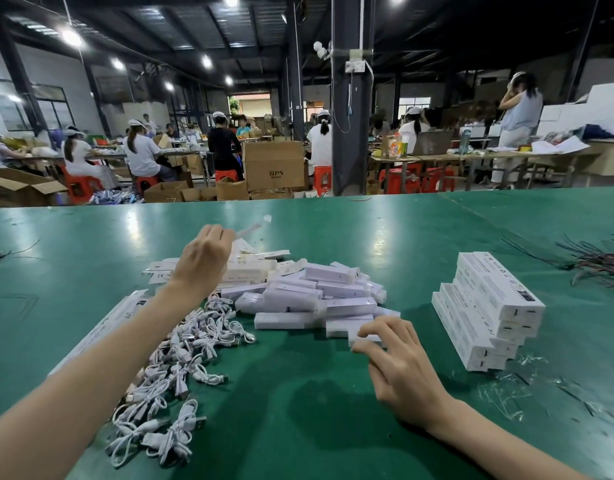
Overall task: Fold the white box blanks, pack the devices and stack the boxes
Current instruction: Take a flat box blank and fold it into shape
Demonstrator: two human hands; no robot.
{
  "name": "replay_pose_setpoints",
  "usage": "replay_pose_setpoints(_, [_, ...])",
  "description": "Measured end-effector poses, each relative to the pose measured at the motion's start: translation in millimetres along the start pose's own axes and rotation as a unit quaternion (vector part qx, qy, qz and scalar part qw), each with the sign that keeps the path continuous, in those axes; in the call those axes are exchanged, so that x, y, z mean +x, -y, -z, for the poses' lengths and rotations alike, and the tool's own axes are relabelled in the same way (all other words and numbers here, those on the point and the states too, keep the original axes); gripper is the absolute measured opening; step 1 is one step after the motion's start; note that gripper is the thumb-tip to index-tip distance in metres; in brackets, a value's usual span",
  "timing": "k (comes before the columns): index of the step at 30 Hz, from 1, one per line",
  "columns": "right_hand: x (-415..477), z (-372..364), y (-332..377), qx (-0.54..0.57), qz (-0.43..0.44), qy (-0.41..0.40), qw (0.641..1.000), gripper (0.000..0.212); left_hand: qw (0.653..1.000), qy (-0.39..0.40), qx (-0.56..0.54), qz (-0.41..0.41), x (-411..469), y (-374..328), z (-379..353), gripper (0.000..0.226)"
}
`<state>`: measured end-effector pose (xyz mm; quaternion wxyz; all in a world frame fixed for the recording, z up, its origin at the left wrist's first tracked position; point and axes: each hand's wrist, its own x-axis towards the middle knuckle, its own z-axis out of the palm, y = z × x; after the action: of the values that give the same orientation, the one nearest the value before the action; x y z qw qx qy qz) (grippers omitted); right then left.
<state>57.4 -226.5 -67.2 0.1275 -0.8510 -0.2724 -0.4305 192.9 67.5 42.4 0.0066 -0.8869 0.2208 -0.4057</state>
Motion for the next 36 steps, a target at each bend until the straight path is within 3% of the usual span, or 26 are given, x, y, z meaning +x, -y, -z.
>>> replay_pose_setpoints(2, [6.1,-1.0,2.4,0.032,-0.02,0.009,0.999,0.029,0.988,-0.119,-0.096,0.03,4.3,-19.3,20.5,0.013])
replay_pose_setpoints(5, [31.2,-3.0,10.9,0.136,-0.13,-0.021,0.982,0.03,0.923,-0.221,-0.287,0.132,-2.0,-61.8,37.4,0.012])
replay_pose_setpoints(9, [76.1,-3.3,24.3,0.236,-0.235,-0.031,0.943,0.064,0.839,-0.173,-0.462,0.229,-26.7,-117.3,30.6,0.021])
replay_pose_setpoints(13, [84.6,-13.2,38.6,0.232,-0.195,0.016,0.953,0.073,0.805,-0.169,-0.512,0.247,-53.1,-147.4,17.3,0.036])
replay_pose_setpoints(17, [67.6,-21.9,43.0,0.204,-0.159,0.052,0.965,0.084,0.8,-0.165,-0.518,0.253,-69.7,-145.9,8.4,0.042])
replay_pose_setpoints(24, [41.1,-10.4,45.8,0.197,-0.14,-0.034,0.97,0.065,0.798,-0.153,-0.563,0.15,-78.7,-155.5,9.1,0.023])
replay_pose_setpoints(30, [39.2,-1.5,44.7,0.168,-0.092,0.005,0.981,0.058,0.822,-0.167,-0.535,0.098,-80.3,-161.4,19.0,0.028])
replay_pose_setpoints(36, [38.8,2.1,44.4,0.195,-0.094,0.023,0.976,0.064,0.805,-0.167,-0.557,0.121,-83.6,-169.1,24.3,0.033])
